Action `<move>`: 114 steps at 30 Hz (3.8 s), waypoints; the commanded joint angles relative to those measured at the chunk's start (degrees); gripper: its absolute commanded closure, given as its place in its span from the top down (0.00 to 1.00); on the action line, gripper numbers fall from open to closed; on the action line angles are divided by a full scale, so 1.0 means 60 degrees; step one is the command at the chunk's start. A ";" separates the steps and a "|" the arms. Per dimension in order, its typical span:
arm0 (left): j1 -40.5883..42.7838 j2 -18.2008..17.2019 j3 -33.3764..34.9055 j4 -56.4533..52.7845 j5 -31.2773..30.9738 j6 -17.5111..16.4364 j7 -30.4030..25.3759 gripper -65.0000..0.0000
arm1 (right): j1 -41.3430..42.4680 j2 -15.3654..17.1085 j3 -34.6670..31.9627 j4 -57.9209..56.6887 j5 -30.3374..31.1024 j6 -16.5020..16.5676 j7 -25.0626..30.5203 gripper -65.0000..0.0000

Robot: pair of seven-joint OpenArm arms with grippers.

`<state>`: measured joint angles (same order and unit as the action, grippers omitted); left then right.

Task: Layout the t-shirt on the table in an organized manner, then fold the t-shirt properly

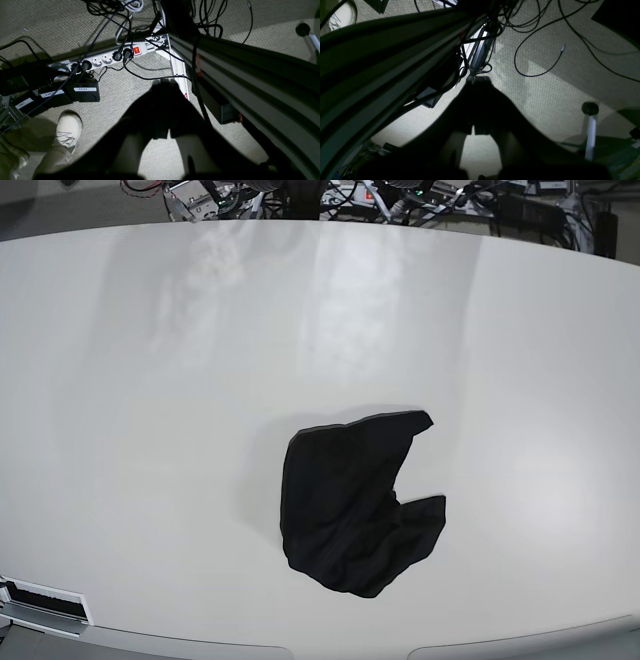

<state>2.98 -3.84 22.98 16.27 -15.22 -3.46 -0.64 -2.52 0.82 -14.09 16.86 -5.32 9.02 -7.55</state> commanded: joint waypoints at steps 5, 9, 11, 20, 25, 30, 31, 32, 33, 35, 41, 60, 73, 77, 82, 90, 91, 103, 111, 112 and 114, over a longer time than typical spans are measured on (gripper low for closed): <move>-0.0018 0.0004 0.0026 0.0066 -0.0011 -0.0055 -0.0131 0.00 | 0.0051 -0.0007 0.0025 0.0350 0.0095 0.0226 0.0069 0.00; -0.0022 0.0000 0.0026 0.0066 -0.0011 -0.0055 -0.0131 0.00 | 0.0055 -0.0007 0.0025 0.0364 0.0095 0.0433 0.0069 0.00; -0.0022 0.0004 0.0026 0.0066 -0.0011 -0.0055 -0.0131 0.00 | 0.0055 -0.0007 0.0025 0.0364 0.0095 0.0430 0.0073 0.00; -0.0022 0.0004 0.0026 0.0066 -0.0011 -0.0055 -0.0131 0.00 | 0.0055 -0.0007 0.0025 0.0364 0.0095 0.0426 0.0076 0.00; -0.0022 -0.0007 0.0026 0.0153 0.0015 -0.0055 0.0280 0.00 | 0.0055 -0.0007 0.0025 0.0419 0.0095 0.0463 0.0073 0.00; 0.0018 -0.0109 0.0026 0.1180 0.0062 -0.0058 0.2342 0.00 | 0.0036 -0.0007 0.0025 0.1031 0.0073 0.1803 -0.1443 0.00; 0.0066 -0.0138 0.0026 0.1395 0.0062 -0.0062 0.2692 0.00 | -0.0011 -0.0007 0.0025 0.1180 0.0102 0.2025 -0.1880 0.00; 0.0160 -0.0171 0.0026 0.1570 0.0066 -0.0138 0.2962 0.00 | -0.0106 -0.0004 0.0025 0.1341 0.0102 0.2080 -0.2277 0.00; 0.0262 -0.0222 0.0026 0.1723 0.0066 -0.0266 0.3144 0.00 | -0.0244 0.0004 0.0025 0.1515 0.0098 0.1996 -0.2568 0.00; 0.0561 -0.0372 0.0026 0.1880 0.0062 -0.0572 0.3180 0.00 | -0.0612 0.0029 0.0025 0.1858 0.0091 0.1690 -0.2881 0.00; 0.1694 -0.0874 0.0026 0.2379 0.0018 -0.0637 0.3107 0.00 | -0.1891 0.0062 0.0025 0.3034 0.0062 0.1712 -0.3326 0.00; 0.6849 -0.4430 -0.0142 1.0867 0.0022 -0.0630 0.4211 0.00 | -0.8295 0.1767 0.0025 1.2327 0.0135 0.0845 -0.4805 0.00; 0.9413 -0.5231 -0.4626 1.7784 -0.1133 -0.0780 0.4546 0.00 | -1.1005 0.2750 0.0025 1.9690 -0.1144 -0.0124 -0.5111 0.00; 0.8896 -0.5136 -0.5169 1.8695 -0.1067 -0.0721 0.4320 0.00 | -1.0451 0.2747 0.0025 1.9690 -0.1435 -0.0117 -0.4364 0.00; 0.7450 -0.4426 -0.5169 1.8742 -0.0980 -0.0714 0.4335 0.00 | -0.8841 0.2747 0.0025 1.9690 -0.1406 -0.0113 -0.3840 0.00; 0.5865 -0.4288 -0.5144 1.7802 -0.1177 -0.1078 0.4324 0.00 | -0.7078 0.2747 0.0025 1.9690 -0.0634 0.0510 -0.2707 0.00; 0.5603 -0.4288 -0.5104 1.7518 -0.1322 -0.1078 0.4320 0.00 | -0.6900 0.2747 0.0025 1.9690 -0.0503 0.0565 -0.2539 0.00; 0.2499 -0.4302 -0.3413 1.3107 -0.1370 -0.1705 0.3931 0.00 | -0.3606 0.2747 -0.0080 1.6950 0.1140 0.1275 -0.1832 0.00; 0.1559 -0.4288 -0.3260 1.2892 -0.0965 -0.1818 0.3927 0.00 | -0.0025 0.2342 -0.1756 1.3271 0.1388 0.1887 -0.1665 0.07; 0.1501 -0.4284 -0.3260 1.2892 -0.0965 -0.1818 0.3934 0.00 | 0.0401 0.2182 -0.1938 1.2750 0.1388 0.1887 -0.1665 0.16; 0.1475 -0.4284 -0.3260 1.2892 -0.0965 -0.1821 0.3927 0.00 | 0.1217 0.1836 -0.2211 1.1697 0.1344 0.1891 -0.1668 0.36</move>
<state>12.34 -28.84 3.75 92.79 -20.58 -14.20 24.03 3.70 11.75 -27.64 85.78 2.22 20.67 -18.90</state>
